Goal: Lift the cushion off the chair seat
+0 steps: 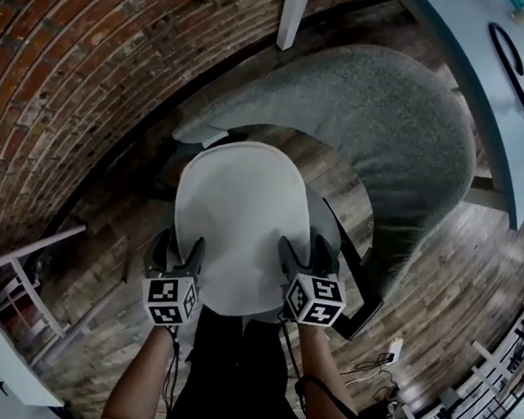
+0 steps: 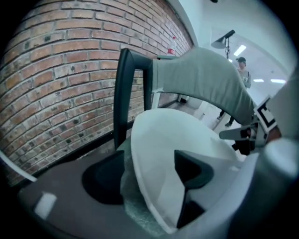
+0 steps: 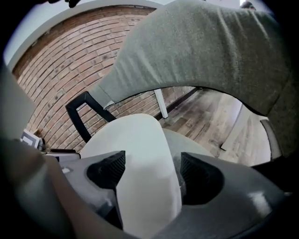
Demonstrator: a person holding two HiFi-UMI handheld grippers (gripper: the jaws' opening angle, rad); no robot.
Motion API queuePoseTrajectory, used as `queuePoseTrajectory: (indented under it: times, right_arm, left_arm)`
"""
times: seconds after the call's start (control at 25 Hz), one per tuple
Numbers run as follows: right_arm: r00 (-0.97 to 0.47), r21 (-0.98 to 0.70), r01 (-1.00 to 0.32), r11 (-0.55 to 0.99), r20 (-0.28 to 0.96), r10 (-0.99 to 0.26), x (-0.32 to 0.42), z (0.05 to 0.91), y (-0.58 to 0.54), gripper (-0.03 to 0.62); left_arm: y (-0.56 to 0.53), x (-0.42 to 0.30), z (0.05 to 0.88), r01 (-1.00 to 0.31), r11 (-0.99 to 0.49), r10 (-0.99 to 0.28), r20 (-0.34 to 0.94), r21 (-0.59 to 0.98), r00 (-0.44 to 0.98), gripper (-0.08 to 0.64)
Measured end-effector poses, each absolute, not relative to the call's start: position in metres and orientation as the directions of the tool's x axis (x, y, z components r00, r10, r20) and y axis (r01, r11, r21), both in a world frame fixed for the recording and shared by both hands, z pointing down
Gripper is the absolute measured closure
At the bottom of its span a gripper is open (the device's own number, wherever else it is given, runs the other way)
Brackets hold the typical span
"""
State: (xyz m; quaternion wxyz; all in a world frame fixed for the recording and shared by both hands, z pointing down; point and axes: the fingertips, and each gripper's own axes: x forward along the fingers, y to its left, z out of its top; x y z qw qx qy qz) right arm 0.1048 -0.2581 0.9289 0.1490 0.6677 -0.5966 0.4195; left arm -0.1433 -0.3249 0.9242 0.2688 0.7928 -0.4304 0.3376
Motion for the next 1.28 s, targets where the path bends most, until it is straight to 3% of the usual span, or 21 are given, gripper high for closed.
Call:
queuePoseTrajectory:
  times: [0.6, 0.84, 0.96, 1.12, 1.28]
  right_arm:
    - [-0.109, -0.33, -0.914, -0.236, 0.76, -0.641, 0.097, 0.952, -0.25, 0.227]
    - [-0.163, -0.371, -0.905, -0.208, 0.754, -0.636, 0.087, 0.95, -0.251, 0.255]
    - [-0.178, -0.368, -0.91, -0.192, 0.763, -0.621, 0.084, 0.948, -0.249, 0.282]
    - [-0.192, -0.365, -0.917, -0.164, 0.762, -0.619, 0.081, 0.94, -0.246, 0.341]
    - [-0.186, -0.358, -0.918, -0.169, 0.767, -0.614, 0.081, 0.932, -0.238, 0.405]
  left_arm:
    - [-0.316, -0.142, 0.95, -0.913, -0.343, -0.483, 0.791, 0.223, 0.375, 0.242]
    - [-0.313, -0.14, 0.949, -0.909, -0.339, -0.47, 0.792, 0.244, 0.388, 0.284]
    - [-0.312, -0.137, 0.945, -0.913, -0.341, -0.474, 0.797, 0.226, 0.374, 0.317]
    - [-0.315, -0.138, 0.933, -0.922, -0.322, -0.508, 0.783, 0.213, 0.359, 0.468]
    - [-0.311, -0.133, 0.924, -0.916, -0.342, -0.514, 0.775, 0.209, 0.368, 0.523]
